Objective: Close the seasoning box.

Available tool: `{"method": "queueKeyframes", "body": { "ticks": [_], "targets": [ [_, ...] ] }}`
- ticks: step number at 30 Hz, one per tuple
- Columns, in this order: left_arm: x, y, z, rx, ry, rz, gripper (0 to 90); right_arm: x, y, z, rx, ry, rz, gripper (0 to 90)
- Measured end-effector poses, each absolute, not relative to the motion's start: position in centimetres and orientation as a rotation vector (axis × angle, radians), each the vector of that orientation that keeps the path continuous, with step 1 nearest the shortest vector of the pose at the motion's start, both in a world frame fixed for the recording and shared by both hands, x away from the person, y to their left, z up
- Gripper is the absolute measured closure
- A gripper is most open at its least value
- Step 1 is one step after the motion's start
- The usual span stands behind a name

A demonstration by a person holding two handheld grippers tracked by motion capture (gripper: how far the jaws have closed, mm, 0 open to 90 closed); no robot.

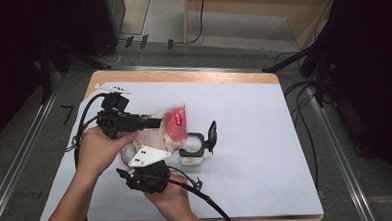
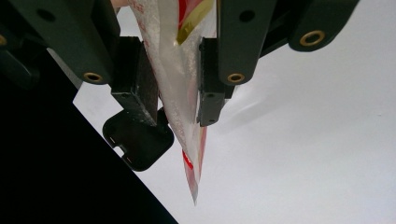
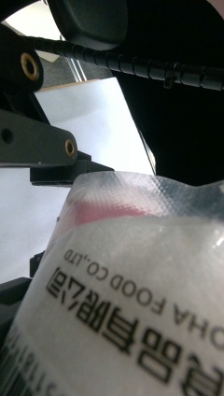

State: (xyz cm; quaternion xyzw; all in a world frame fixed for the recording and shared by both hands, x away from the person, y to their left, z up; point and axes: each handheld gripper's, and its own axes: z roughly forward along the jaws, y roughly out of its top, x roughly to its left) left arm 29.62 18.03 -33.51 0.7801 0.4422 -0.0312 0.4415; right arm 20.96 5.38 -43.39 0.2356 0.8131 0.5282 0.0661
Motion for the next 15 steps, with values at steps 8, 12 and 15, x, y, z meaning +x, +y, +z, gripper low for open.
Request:
{"method": "queueKeyframes", "body": {
  "ticks": [8,12,15],
  "targets": [
    [29.67,17.79,-33.56,1.934,1.090,-0.074,67.8,21.08,5.25,-43.32,0.722,2.452,1.595,64.3],
    [29.70,17.74,-33.60,1.931,1.090,-0.078,67.8,21.12,5.19,-43.34,0.723,2.449,1.591,64.2],
    [29.71,17.78,-33.59,1.932,1.094,-0.078,67.7,21.12,5.21,-43.34,0.723,2.450,1.592,64.3]
  ]
}}
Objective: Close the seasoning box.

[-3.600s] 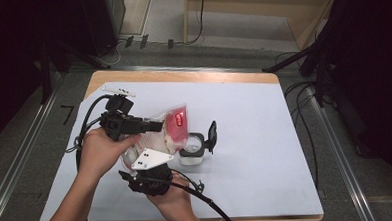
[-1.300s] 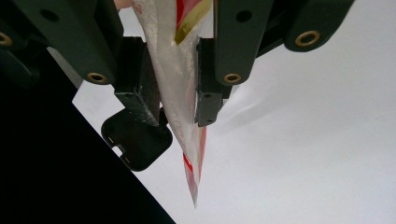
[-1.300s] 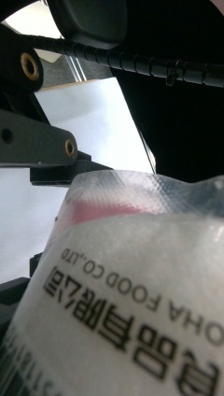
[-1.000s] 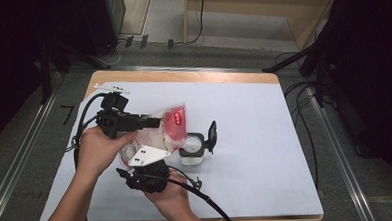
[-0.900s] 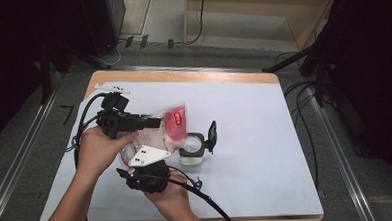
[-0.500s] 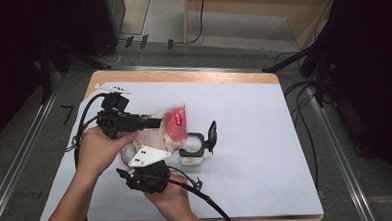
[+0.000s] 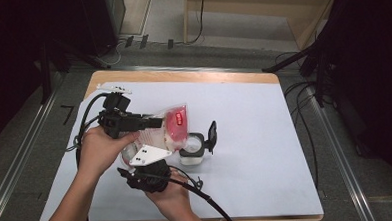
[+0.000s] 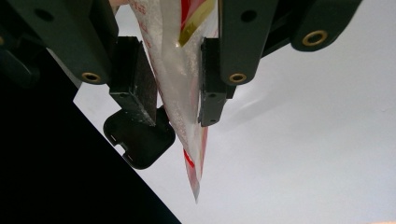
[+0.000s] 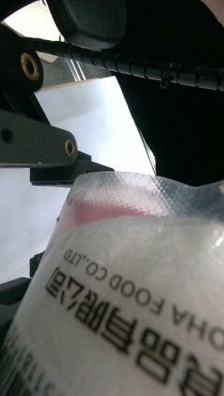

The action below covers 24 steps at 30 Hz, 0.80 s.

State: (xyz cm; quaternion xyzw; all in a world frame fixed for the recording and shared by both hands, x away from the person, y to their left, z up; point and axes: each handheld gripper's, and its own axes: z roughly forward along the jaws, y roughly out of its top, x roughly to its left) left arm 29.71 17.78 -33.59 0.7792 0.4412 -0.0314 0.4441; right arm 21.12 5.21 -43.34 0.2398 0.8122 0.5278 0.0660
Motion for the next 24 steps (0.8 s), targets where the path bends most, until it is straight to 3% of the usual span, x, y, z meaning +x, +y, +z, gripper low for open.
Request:
{"method": "queueKeyframes", "body": {
  "ticks": [24],
  "targets": [
    [30.44,17.26,-33.24,1.923,1.082,-0.083,67.6,21.75,4.93,-43.30,0.735,2.430,1.615,64.2]
  ]
}}
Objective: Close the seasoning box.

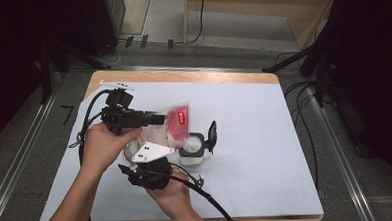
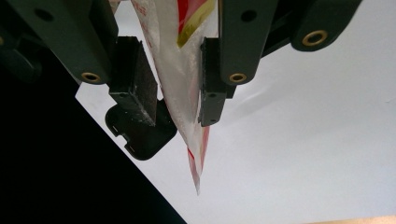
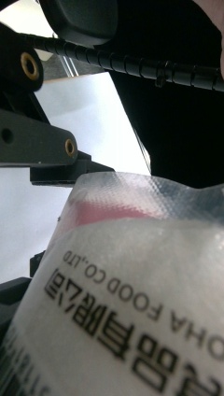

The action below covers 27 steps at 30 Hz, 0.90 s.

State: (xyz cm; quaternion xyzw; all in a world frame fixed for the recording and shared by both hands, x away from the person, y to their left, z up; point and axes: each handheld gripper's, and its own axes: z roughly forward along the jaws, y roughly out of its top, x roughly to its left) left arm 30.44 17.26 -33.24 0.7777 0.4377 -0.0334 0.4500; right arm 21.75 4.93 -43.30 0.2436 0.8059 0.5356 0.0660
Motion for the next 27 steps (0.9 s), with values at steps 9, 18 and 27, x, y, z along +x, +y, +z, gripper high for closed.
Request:
{"method": "queueKeyframes", "body": {
  "ticks": [9,18,27],
  "targets": [
    [30.32,17.23,-32.86,1.922,1.073,-0.058,67.8,21.97,5.01,-43.11,0.732,2.424,1.622,64.2],
    [30.30,17.44,-32.84,1.913,1.077,-0.057,67.9,22.00,5.16,-43.05,0.717,2.426,1.611,64.2],
    [30.13,17.74,-32.61,1.904,1.074,-0.056,67.8,21.93,5.34,-42.84,0.703,2.428,1.609,64.2]
  ]
}}
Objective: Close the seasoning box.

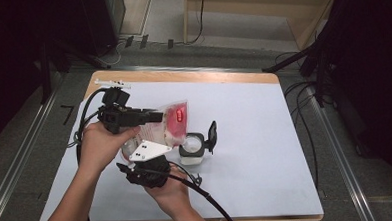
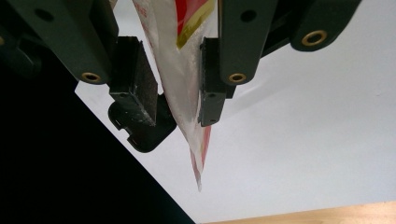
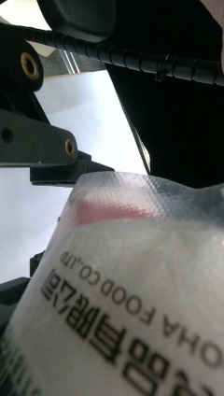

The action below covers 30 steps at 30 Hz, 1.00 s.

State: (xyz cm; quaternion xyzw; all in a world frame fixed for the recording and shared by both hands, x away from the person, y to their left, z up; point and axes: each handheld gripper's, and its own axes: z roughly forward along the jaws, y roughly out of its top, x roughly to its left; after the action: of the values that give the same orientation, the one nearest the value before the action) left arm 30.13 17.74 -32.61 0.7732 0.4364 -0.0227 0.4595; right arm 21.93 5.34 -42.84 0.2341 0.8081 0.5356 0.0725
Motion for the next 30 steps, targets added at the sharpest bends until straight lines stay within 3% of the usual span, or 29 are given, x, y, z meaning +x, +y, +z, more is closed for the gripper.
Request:
{"method": "queueKeyframes", "body": {
  "ticks": [30],
  "targets": [
    [29.89,18.11,-32.11,1.897,1.072,-0.041,67.7,21.77,5.72,-42.41,0.684,2.421,1.612,64.2]
  ]
}}
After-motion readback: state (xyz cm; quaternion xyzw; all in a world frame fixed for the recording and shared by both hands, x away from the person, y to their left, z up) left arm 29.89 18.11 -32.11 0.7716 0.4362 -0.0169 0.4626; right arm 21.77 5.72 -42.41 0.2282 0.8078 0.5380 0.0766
